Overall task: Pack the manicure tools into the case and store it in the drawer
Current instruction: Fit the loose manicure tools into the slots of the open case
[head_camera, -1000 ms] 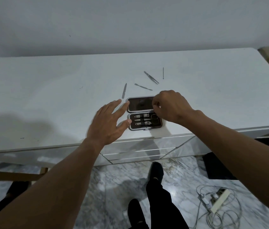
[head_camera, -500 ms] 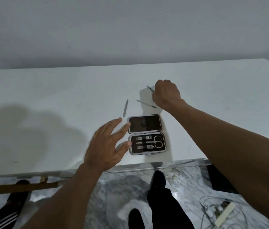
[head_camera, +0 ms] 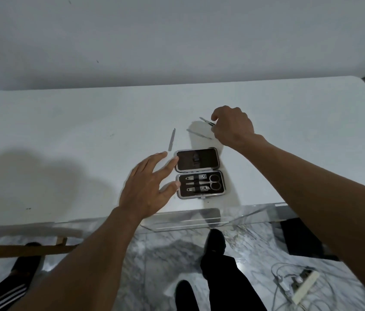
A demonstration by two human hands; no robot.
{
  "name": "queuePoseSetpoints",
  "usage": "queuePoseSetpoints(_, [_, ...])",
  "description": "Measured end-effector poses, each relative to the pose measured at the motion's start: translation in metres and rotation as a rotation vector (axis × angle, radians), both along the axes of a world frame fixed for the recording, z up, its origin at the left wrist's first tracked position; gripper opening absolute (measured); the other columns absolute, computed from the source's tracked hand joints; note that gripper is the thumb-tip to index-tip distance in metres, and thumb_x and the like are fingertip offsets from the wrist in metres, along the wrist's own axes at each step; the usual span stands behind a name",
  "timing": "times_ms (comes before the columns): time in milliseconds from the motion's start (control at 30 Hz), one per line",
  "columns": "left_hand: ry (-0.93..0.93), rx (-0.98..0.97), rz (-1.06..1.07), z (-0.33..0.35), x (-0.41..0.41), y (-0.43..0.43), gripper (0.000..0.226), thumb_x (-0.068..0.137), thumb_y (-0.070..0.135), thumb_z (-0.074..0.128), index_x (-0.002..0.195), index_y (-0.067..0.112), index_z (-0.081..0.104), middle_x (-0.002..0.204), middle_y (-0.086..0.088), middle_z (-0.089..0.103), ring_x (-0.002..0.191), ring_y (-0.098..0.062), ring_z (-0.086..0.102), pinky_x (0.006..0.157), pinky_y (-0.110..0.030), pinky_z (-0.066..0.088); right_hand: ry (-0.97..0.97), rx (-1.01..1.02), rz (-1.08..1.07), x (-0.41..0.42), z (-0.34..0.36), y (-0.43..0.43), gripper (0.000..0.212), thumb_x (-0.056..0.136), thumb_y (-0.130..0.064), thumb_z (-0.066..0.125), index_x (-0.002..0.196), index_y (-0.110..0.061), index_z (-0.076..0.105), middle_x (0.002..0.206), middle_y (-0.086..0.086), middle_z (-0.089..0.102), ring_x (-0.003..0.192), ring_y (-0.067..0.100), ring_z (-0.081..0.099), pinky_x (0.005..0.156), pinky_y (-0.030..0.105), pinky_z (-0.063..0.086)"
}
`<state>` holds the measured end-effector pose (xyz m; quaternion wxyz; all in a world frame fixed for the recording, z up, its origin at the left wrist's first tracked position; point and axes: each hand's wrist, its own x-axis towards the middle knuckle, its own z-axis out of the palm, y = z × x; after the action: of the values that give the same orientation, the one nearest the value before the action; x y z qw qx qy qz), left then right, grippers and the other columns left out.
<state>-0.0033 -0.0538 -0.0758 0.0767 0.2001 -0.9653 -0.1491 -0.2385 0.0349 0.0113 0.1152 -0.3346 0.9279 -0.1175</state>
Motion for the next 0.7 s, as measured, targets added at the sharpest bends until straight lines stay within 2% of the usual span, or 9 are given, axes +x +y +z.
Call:
queuePoseSetpoints(100, [-0.008, -0.009, 0.01, 0.0, -0.002, 0.001, 0.063, 0.091, 0.059, 0.033, 0.148, 0.033, 0.036, 0.152, 0.001, 0.038, 0.139, -0.021, 0.034, 0.113, -0.041, 0.03, -0.033, -0.045, 0.052, 0.015, -0.001, 0.02, 0.018, 0.086, -0.012, 0.061, 0.101, -0.015, 0.071, 0.095, 0.012, 0.072, 0.088, 0.034, 0.066, 0.072, 0.032, 0.05])
queuePoseSetpoints(233, [-0.018, -0.061, -0.015, 0.0, -0.002, 0.004, 0.063, 0.092, 0.056, 0.032, 0.148, 0.028, 0.036, 0.149, -0.005, 0.041, 0.136, -0.025, 0.038, 0.111, -0.044, 0.034, -0.025, -0.025, 0.177, 0.034, -0.007, 0.044, 0.011, 0.087, -0.015, 0.062, 0.096, -0.014, 0.068, 0.096, 0.012, 0.072, 0.092, 0.032, 0.064, 0.071, 0.029, 0.04])
queuePoseSetpoints(367, [-0.05, -0.131, -0.046, 0.005, -0.003, -0.002, 0.065, 0.092, 0.061, 0.028, 0.149, 0.032, 0.035, 0.145, -0.006, 0.045, 0.133, -0.026, 0.04, 0.105, -0.044, 0.036, -0.013, 0.005, 0.227, 0.043, -0.01, 0.056, 0.017, 0.087, -0.005, 0.055, 0.096, -0.011, 0.068, 0.098, 0.015, 0.07, 0.091, 0.034, 0.062, 0.076, 0.035, 0.05])
queuePoseSetpoints(433, [-0.035, -0.131, -0.068, 0.003, -0.002, -0.006, 0.064, 0.092, 0.063, 0.03, 0.149, 0.034, 0.033, 0.144, -0.006, 0.045, 0.133, -0.025, 0.039, 0.105, -0.044, 0.035, 0.014, 0.017, 0.244, 0.043, -0.01, 0.059, 0.018, 0.087, -0.004, 0.054, 0.097, -0.01, 0.068, 0.097, 0.014, 0.071, 0.09, 0.034, 0.063, 0.076, 0.035, 0.051])
queuePoseSetpoints(567, [-0.015, -0.094, -0.095, -0.003, -0.003, -0.012, 0.067, 0.091, 0.068, 0.032, 0.15, 0.036, 0.031, 0.149, -0.007, 0.038, 0.138, -0.026, 0.034, 0.112, -0.044, 0.031, 0.062, 0.031, 0.244, 0.038, -0.011, 0.065, 0.019, 0.086, -0.005, 0.057, 0.098, -0.01, 0.07, 0.099, 0.012, 0.071, 0.092, 0.033, 0.062, 0.073, 0.033, 0.044])
queuePoseSetpoints(700, [-0.003, -0.07, -0.08, -0.004, -0.004, -0.012, 0.071, 0.088, 0.073, 0.03, 0.15, 0.038, 0.028, 0.157, -0.006, 0.029, 0.146, -0.024, 0.024, 0.118, -0.044, 0.02, 0.094, 0.054, 0.226, 0.033, -0.011, 0.072, 0.017, 0.085, -0.005, 0.06, 0.096, -0.012, 0.071, 0.098, 0.013, 0.071, 0.09, 0.034, 0.063, 0.073, 0.034, 0.048])
